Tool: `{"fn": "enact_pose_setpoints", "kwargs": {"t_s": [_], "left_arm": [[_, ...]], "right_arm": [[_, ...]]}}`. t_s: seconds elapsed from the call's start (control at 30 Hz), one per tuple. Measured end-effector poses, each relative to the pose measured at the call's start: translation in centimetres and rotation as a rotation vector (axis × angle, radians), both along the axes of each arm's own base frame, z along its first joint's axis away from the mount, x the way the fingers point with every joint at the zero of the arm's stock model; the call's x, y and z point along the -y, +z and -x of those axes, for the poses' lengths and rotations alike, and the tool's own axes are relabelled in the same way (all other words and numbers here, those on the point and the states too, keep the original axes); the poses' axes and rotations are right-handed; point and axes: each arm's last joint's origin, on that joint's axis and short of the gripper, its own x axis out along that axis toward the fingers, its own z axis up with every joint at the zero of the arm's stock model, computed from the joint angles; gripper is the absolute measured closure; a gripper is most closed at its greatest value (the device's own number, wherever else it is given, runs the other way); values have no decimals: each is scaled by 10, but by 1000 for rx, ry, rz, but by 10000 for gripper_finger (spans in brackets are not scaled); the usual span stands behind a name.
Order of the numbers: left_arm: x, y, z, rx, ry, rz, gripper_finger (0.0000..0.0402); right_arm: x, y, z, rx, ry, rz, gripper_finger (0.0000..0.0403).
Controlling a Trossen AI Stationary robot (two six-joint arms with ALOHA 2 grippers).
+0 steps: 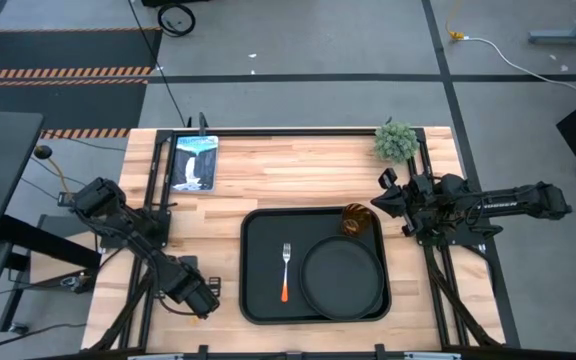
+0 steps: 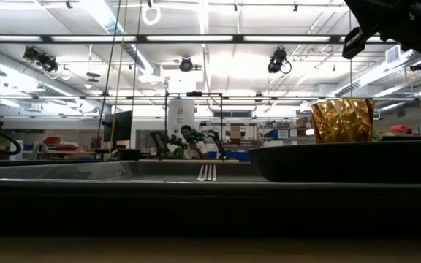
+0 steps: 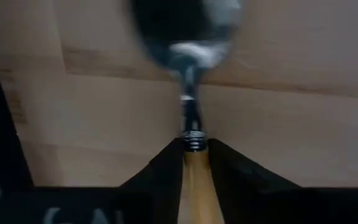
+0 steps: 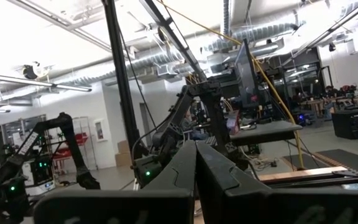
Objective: Pick and place plate/cup/fork/spoon on tray
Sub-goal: Put the yellow spoon on the black serving tray to the left of the orange fork
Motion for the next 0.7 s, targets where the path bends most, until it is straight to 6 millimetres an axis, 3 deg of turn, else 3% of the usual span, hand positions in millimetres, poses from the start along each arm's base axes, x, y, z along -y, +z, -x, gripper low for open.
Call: {"fn": "enact_pose_setpoints", "kwargs": {"t_s": [0.17, 0.7], "left_arm": [[-1, 0, -1, 2, -1, -9, 349], [2, 28, -24, 226, -21, -209, 343]], "right_arm": [[0, 0, 0, 1, -3, 1, 392], [1, 2, 1, 18, -25, -3, 392]]}}
